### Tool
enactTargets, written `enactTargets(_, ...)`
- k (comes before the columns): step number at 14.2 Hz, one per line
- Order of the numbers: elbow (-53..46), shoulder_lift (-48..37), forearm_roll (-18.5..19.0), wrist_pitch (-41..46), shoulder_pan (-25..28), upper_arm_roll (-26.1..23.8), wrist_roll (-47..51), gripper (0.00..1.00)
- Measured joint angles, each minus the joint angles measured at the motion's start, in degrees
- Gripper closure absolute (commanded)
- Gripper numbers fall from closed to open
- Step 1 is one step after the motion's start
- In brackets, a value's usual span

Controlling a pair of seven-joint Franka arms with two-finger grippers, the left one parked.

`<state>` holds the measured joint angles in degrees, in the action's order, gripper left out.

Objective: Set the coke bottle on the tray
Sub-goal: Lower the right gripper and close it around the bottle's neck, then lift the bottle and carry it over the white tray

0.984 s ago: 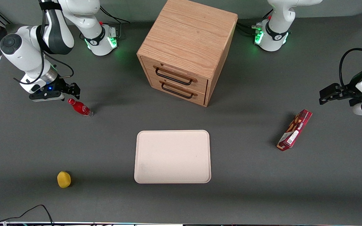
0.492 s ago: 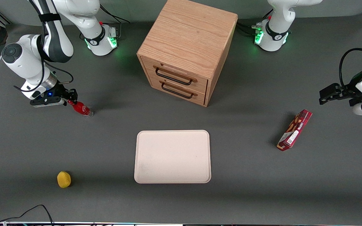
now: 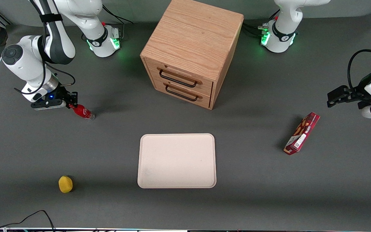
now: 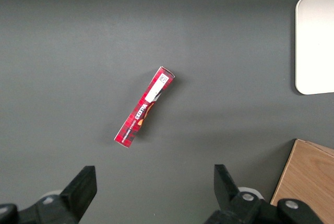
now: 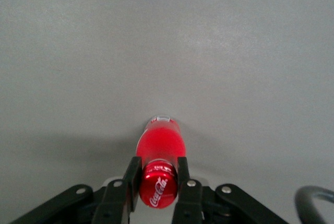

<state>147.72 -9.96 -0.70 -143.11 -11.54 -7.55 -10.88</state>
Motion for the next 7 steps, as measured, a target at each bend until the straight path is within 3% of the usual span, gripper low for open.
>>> enactTargets(5, -3.0, 0.2, 0.0, 1.0, 0.2, -4.9, 3.0, 1.0)
enactTargets(7, -8.3, 1.4, 0.0, 6.4, 0.4, -7.6, 5.8, 1.0)
